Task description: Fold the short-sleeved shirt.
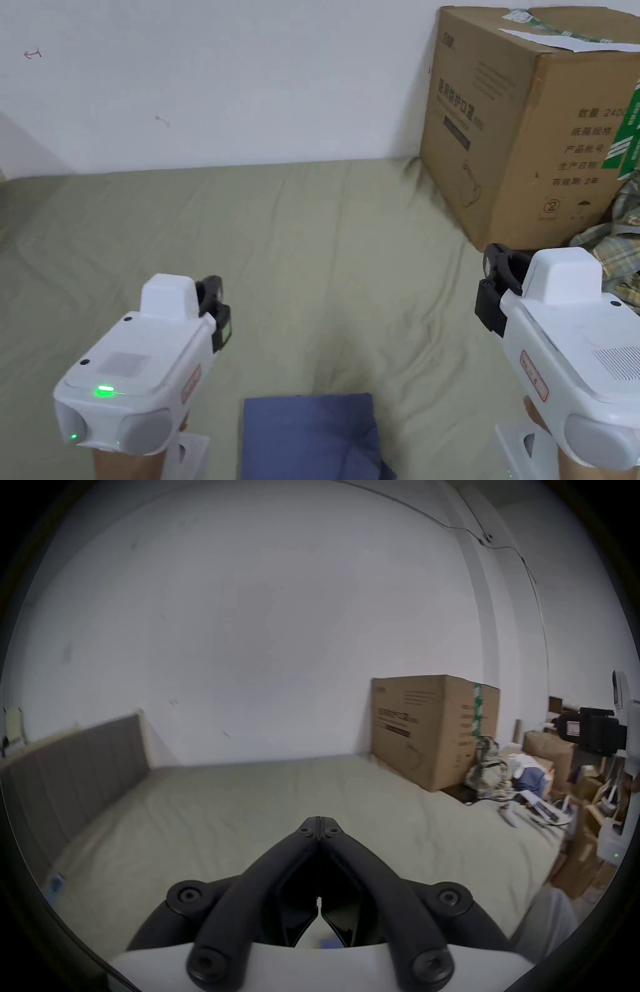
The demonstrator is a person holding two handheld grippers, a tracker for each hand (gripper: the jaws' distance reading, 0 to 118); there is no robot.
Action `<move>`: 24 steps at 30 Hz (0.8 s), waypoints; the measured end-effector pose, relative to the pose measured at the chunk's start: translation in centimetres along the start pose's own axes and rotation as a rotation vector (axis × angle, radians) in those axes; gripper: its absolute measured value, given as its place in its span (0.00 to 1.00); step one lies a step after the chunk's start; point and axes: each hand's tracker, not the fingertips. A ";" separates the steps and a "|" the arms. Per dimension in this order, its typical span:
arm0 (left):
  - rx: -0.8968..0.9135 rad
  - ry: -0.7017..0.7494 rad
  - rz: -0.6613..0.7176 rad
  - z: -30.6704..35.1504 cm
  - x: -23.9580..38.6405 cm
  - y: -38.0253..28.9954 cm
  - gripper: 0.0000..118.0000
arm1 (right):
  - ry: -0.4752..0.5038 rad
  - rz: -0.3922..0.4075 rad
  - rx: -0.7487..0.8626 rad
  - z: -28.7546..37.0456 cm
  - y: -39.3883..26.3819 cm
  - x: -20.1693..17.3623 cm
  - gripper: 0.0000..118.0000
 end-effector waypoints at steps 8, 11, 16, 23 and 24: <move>0.073 0.127 0.036 2.5 -4.6 0.4 0.00 | 0.029 0.018 0.014 -0.8 -0.7 -2.2 0.00; 0.077 0.138 0.045 2.9 -5.8 0.2 0.00 | 0.049 -0.003 0.011 -1.1 -0.9 -2.9 0.00; 0.074 0.151 0.077 3.1 -6.9 -0.2 0.00 | 0.044 0.007 -0.001 -1.4 -1.3 -3.3 0.00; 0.066 0.153 0.076 3.0 -7.1 -0.5 0.00 | 0.058 -0.009 -0.055 -3.0 -3.4 -4.0 0.00; 0.065 0.150 0.081 2.9 -7.2 -0.7 0.00 | 0.069 -0.008 -0.072 -3.5 -4.2 -4.3 0.00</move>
